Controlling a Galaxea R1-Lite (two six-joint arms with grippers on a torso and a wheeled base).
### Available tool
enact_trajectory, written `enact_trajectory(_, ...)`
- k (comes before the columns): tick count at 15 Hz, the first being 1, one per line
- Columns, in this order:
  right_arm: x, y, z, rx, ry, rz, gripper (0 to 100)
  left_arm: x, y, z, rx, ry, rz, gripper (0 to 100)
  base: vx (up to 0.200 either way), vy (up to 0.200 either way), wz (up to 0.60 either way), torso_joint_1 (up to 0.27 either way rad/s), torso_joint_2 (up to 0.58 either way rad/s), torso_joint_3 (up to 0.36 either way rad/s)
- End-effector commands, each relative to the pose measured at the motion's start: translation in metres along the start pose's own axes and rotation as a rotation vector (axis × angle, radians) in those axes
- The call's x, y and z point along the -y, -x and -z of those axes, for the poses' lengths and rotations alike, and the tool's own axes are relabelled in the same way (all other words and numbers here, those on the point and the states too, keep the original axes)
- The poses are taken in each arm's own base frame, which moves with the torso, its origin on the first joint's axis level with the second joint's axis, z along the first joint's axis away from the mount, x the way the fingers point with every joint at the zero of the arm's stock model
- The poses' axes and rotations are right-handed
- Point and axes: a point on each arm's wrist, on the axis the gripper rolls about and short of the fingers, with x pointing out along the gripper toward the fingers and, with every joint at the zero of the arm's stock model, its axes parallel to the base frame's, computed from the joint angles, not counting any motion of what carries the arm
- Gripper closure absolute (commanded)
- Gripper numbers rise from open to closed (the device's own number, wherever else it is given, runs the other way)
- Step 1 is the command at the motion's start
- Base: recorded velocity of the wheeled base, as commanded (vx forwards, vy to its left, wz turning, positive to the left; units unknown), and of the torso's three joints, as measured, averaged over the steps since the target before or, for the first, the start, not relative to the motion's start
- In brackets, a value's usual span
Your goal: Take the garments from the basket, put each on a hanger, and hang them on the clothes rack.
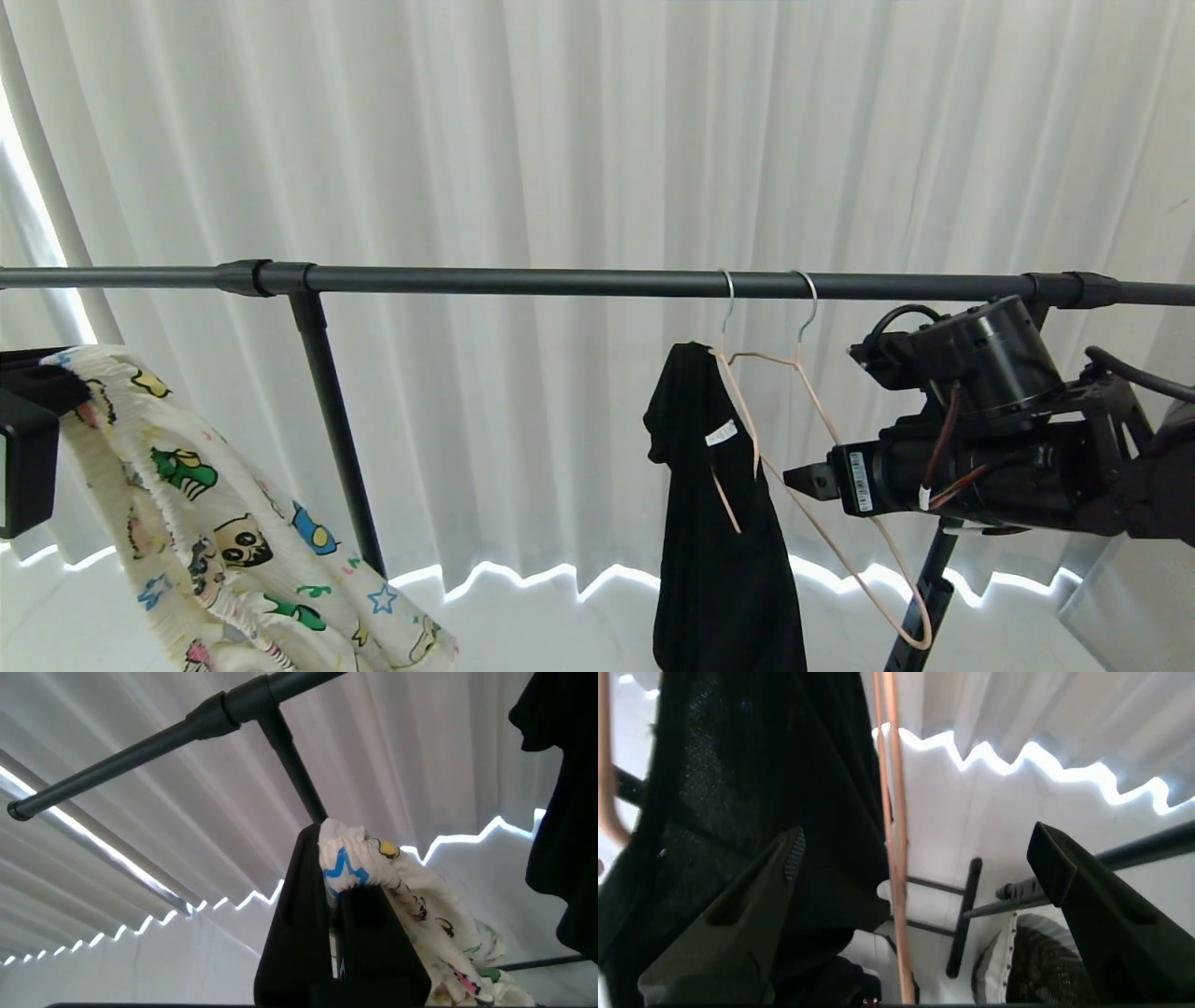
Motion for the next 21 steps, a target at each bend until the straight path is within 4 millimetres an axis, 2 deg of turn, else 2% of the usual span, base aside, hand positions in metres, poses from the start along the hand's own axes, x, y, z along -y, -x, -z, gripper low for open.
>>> enact_trajectory(1, 0.0024, -0.0129, 0.0038, -0.036, -0.002, 0.021, 0, 0.0003, -0.0007, -0.0001, -0.002, -0.001, 0.000, 100, 0.000, 0.000, 0.00, 0.000, 0.00, 0.000)
enact_trajectory(10, 0.0044, -0.0201, 0.0053, -0.058, -0.008, 0.021, 0, 0.0006, -0.0013, 0.0002, -0.004, 0.000, 0.001, 100, 0.000, 0.000, 0.00, 0.000, 0.00, 0.000)
enact_trajectory(11, 0.0044, -0.0206, 0.0055, -0.060, -0.007, 0.022, 100, 0.0007, -0.0013, 0.0004, -0.006, -0.001, 0.002, 100, 0.000, 0.000, 0.00, 0.000, 0.00, 0.000)
enact_trajectory(18, 0.0042, -0.0218, 0.0052, -0.060, -0.005, 0.027, 100, 0.0003, -0.0005, 0.0003, -0.002, 0.003, 0.000, 100, 0.000, 0.000, 0.00, 0.000, 0.00, 0.000)
enact_trajectory(21, 0.0028, -0.0178, -0.0012, 0.003, -0.019, 0.009, 100, 0.0001, 0.0000, 0.0003, 0.000, 0.006, 0.000, 100, 0.000, 0.000, 0.00, 0.000, 0.00, 0.000)
